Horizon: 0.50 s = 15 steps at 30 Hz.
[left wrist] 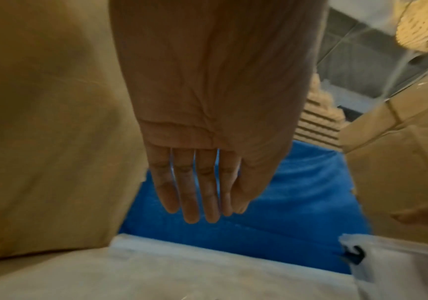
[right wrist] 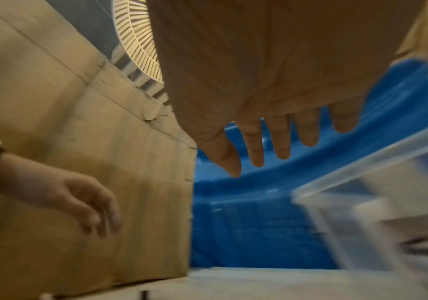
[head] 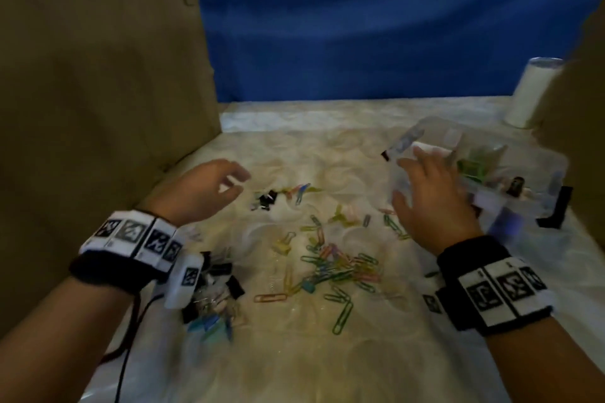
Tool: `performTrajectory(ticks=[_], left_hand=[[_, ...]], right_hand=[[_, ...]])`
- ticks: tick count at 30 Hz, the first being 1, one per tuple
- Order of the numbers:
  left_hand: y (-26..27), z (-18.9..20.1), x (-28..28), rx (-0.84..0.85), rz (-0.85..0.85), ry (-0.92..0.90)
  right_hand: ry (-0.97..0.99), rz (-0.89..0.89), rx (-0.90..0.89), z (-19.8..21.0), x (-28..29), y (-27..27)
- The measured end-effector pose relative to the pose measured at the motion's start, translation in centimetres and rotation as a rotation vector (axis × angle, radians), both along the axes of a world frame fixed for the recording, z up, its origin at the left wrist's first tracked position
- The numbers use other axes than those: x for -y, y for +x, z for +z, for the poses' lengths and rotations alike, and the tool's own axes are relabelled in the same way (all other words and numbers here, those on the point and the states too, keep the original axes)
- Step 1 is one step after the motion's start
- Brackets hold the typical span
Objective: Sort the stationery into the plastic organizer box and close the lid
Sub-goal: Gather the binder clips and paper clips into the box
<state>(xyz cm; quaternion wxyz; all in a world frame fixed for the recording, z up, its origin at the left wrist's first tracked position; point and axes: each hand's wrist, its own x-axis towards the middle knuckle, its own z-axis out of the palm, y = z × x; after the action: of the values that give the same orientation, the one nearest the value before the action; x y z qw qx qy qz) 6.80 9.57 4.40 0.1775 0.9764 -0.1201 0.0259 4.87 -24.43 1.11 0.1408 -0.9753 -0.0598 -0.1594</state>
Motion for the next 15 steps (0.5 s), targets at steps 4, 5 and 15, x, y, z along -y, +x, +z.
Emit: performTrajectory(ticks=[4, 5, 15], left_hand=[[-2.3, -3.2, -4.9, -0.148, 0.142, 0.08], [-2.8, -3.8, -5.3, -0.196, 0.16, 0.11], [-0.6, -6.3, -3.2, -0.365, 0.146, 0.253]], right_hand=[[0.17, 0.337, -0.233, -0.1, -8.0, 1.9], [0.184, 0.383, -0.335, -0.2, -9.9, 2.9], [-0.214, 0.437, -0.491, -4.1, -21.0, 11.7]])
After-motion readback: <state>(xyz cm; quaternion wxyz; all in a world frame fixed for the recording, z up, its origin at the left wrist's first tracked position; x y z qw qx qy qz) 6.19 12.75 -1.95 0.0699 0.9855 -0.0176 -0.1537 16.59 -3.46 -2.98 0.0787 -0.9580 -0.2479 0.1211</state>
